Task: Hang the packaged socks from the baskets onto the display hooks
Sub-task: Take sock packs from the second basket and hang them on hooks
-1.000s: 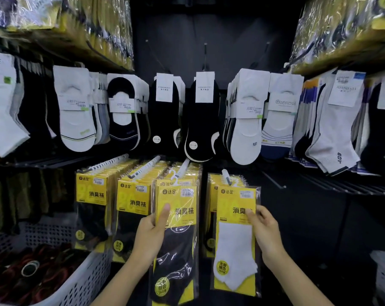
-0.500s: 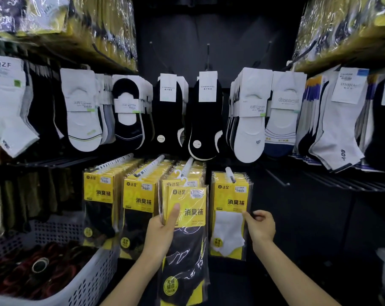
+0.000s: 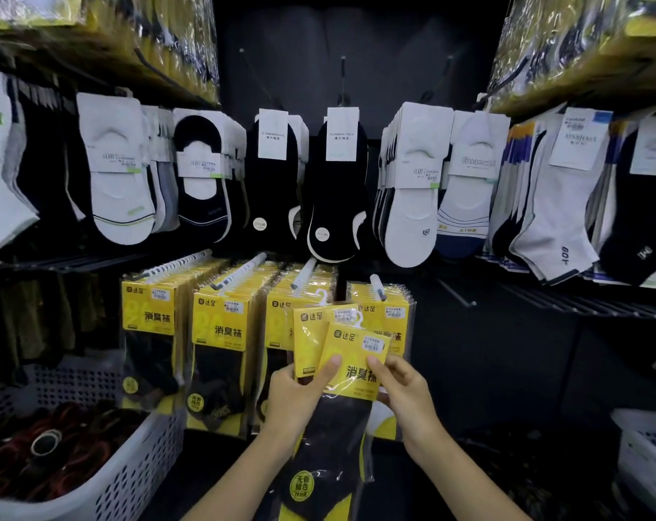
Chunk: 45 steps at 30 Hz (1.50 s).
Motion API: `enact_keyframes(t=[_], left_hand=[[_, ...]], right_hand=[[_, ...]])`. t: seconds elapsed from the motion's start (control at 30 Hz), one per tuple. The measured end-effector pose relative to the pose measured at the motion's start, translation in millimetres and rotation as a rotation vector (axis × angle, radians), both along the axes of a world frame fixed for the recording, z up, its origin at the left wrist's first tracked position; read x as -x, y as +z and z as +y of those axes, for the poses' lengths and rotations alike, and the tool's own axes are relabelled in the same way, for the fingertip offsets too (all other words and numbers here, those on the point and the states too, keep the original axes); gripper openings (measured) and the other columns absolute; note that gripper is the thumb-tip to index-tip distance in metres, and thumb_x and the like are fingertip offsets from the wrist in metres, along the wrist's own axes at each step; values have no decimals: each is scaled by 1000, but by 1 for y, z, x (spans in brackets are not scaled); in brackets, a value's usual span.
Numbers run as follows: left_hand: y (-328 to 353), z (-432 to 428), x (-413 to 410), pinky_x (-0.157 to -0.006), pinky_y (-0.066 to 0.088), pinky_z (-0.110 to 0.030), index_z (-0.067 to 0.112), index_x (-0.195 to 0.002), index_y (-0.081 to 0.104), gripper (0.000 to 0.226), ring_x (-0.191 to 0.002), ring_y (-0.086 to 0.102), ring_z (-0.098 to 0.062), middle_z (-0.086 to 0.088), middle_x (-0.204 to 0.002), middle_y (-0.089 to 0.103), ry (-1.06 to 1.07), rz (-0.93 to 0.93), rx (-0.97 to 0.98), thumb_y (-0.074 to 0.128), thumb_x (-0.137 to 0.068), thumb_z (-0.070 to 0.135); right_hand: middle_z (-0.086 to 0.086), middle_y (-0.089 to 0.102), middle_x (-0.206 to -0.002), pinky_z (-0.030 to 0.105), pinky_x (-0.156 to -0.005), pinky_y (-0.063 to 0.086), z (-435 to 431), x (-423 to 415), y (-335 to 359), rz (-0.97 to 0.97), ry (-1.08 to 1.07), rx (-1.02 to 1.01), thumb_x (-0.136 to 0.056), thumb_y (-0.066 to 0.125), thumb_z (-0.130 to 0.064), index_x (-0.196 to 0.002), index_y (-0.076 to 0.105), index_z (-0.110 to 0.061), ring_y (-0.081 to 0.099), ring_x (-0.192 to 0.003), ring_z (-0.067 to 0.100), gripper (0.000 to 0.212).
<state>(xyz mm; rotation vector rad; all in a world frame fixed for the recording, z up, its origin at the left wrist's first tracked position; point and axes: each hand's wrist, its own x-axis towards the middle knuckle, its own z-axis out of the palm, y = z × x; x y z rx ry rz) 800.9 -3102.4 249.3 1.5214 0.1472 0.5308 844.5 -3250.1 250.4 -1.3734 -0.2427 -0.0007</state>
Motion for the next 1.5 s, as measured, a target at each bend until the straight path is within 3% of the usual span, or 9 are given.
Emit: enact_keyframes(t=[0.13, 0.33, 0.57, 0.83, 1.0, 1.13, 1.23, 1.33, 1.5], left_hand=[[0, 12, 3, -43, 34, -12, 21, -52, 53, 46, -40, 47, -7, 10, -40, 46, 30, 15, -32, 54, -81, 56], [9, 43, 8, -37, 19, -13, 20, -51, 22, 54, -33, 19, -5, 10, -37, 18, 186, -44, -207, 50, -81, 56], [13, 54, 9, -34, 19, -13, 19, -52, 20, 56, -31, 16, -7, 11, -36, 16, 239, -47, -239, 51, -88, 49], [14, 46, 9, -35, 17, -12, 20, -51, 21, 56, -31, 17, -6, 11, -36, 17, 196, -47, -234, 52, -87, 49], [13, 36, 7, -36, 18, -14, 20, -52, 22, 56, -32, 17, -6, 10, -38, 17, 165, -12, -225, 52, -87, 51], [12, 29, 7, -35, 19, -15, 21, -50, 23, 55, -32, 18, -6, 10, -36, 18, 132, 4, -195, 53, -87, 50], [8, 23, 5, -36, 17, -15, 22, -49, 25, 55, -33, 18, -6, 10, -38, 18, 103, 4, -177, 52, -87, 50], [4, 10, 0, -37, 18, -14, 27, -40, 43, 54, -32, 22, -5, 10, -36, 24, 29, -2, -159, 51, -87, 51], [-2, -16, -4, -40, 30, -5, 24, -70, 65, 30, -36, 48, 4, 16, -39, 52, -139, -41, -158, 52, -89, 43]], right_hand=[[5, 75, -94, 38, -86, 55, -14, -7, -5, 61, -49, -38, -91, 60, -21, -103, 67, -10, 70, -93, 22, 17], [3, 72, -96, 40, -89, 53, -36, -27, 8, -10, -275, -30, -94, 56, -20, -94, 66, -19, 68, -95, 20, 10], [-4, 72, -92, 17, -67, 53, -19, -51, 23, -95, -181, 61, -95, 55, -18, -100, 64, -19, 69, -85, 7, 11], [-3, 65, -88, 26, -74, 50, 11, -84, 18, -68, -397, 135, -86, 69, -19, -97, 57, -16, 64, -87, 15, 17], [-4, 59, -91, 20, -60, 39, 12, -96, 17, 6, -532, 216, -86, 68, -25, -101, 54, -16, 54, -75, 8, 23], [7, 60, -110, 27, -72, 42, 0, -92, 7, 83, -598, 220, -88, 66, -21, -109, 55, -10, 53, -88, 16, 26], [7, 61, -113, 28, -80, 44, -3, -72, 1, 50, -485, 172, -90, 63, -20, -105, 57, -11, 57, -97, 18, 19], [4, 66, -109, 28, -83, 51, 0, -40, 2, 59, -136, 75, -94, 54, -31, -103, 60, -18, 63, -101, 18, 16], [0, 75, -99, 17, -65, 53, -5, -3, 1, -6, 135, 66, -89, 56, -39, -106, 68, -18, 71, -91, 12, 30]])
